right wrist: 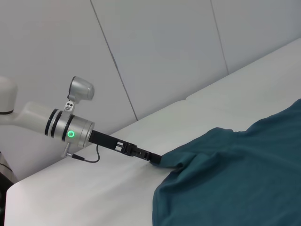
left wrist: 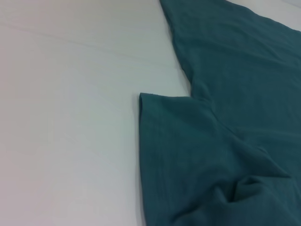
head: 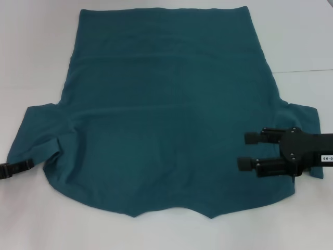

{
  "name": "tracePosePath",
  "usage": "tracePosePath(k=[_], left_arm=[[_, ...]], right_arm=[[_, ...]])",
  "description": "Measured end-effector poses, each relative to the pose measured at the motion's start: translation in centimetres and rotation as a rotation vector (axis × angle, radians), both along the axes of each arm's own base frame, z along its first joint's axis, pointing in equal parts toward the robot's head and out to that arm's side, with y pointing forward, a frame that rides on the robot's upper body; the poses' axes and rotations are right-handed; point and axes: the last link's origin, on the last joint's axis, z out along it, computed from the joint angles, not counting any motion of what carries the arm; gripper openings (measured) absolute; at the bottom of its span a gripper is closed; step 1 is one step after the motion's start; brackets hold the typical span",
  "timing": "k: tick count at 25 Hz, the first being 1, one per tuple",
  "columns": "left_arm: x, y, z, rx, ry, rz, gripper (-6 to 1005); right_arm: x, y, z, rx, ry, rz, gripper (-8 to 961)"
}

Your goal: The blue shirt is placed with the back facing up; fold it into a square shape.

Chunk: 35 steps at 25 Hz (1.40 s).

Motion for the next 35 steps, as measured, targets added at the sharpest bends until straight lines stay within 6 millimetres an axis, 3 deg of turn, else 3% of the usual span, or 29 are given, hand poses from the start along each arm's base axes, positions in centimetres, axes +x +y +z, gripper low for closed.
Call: tracePosePath(k=[7, 19, 27, 32, 35], left_arm=[[0.5, 0.5, -1.0, -0.039, 0.0, -0.004, 800], [0.7, 0.6, -1.1, -0.038, -0.001, -0.008, 401], [0.7, 0.4, 0.4, -0.006, -0.018, 0.013, 124], [0.3, -0.1, 1.4, 0.022, -0.027, 0.048, 208], [0.0, -0.5, 1.6, 0.028, -0.035, 0.065, 309]], right_arm=[[-0.1, 0.1, 0.0, -0.002, 0.003, -0.007, 926], [-0.4, 0.4, 0.0, -0.001, 0.004, -0.005, 925], [-0.5, 0.7, 0.0, 0.006, 0.001, -0.002, 926], [-0.7, 0.8, 0.0, 0.006, 0.001, 0.003, 927], [-0.7, 0.8, 0.0, 0.006, 0.0, 0.004, 927]])
